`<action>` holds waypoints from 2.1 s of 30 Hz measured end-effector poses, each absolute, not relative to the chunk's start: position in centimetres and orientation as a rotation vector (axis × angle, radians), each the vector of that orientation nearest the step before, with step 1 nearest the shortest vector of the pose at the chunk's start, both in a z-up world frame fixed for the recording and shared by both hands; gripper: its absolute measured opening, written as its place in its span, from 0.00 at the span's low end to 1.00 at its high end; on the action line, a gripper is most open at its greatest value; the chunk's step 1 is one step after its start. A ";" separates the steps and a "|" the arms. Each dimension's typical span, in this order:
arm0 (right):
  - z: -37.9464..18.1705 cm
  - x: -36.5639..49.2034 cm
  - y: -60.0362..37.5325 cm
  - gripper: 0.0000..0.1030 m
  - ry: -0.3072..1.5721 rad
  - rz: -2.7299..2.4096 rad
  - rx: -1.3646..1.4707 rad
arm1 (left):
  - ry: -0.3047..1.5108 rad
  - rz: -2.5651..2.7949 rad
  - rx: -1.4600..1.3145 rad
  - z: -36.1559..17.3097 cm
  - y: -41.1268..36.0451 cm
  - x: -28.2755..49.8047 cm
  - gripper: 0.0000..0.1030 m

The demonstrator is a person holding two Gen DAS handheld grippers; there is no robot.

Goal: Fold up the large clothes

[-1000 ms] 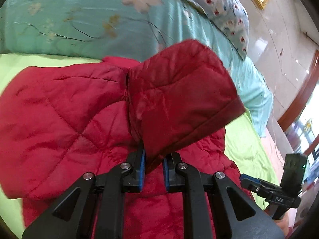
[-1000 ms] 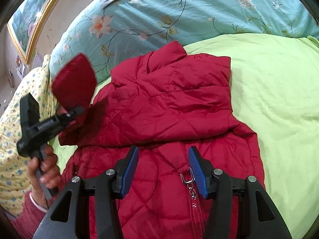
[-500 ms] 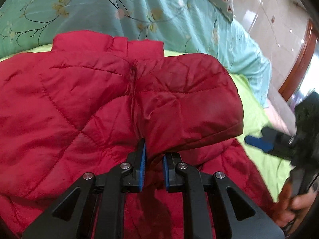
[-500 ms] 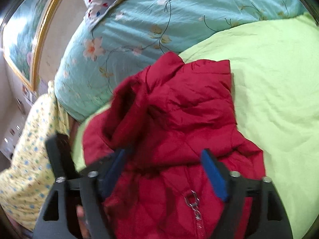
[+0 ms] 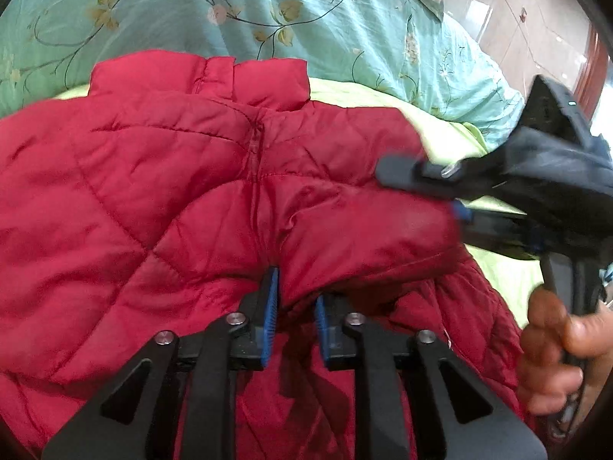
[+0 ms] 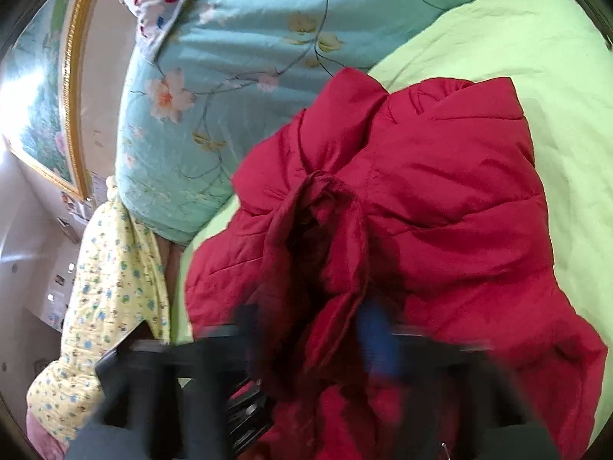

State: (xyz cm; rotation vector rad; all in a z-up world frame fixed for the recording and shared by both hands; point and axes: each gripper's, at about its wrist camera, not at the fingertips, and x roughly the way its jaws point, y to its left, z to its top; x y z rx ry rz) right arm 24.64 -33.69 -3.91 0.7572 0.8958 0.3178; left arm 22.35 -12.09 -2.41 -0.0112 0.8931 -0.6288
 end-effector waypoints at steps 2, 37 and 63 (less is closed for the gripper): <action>-3.8 24.6 -33.8 0.09 0.892 0.308 0.740 | 0.906 -0.657 -0.036 -2.4 -11.6 22.1 0.22; 0.8 22.0 -28.3 0.25 0.777 0.103 0.120 | 0.944 -0.423 -0.048 -3.1 -0.7 28.3 0.22; -5.8 23.1 -30.0 0.23 0.929 -0.011 0.118 | 0.978 -0.395 -0.082 -4.0 2.1 27.8 0.21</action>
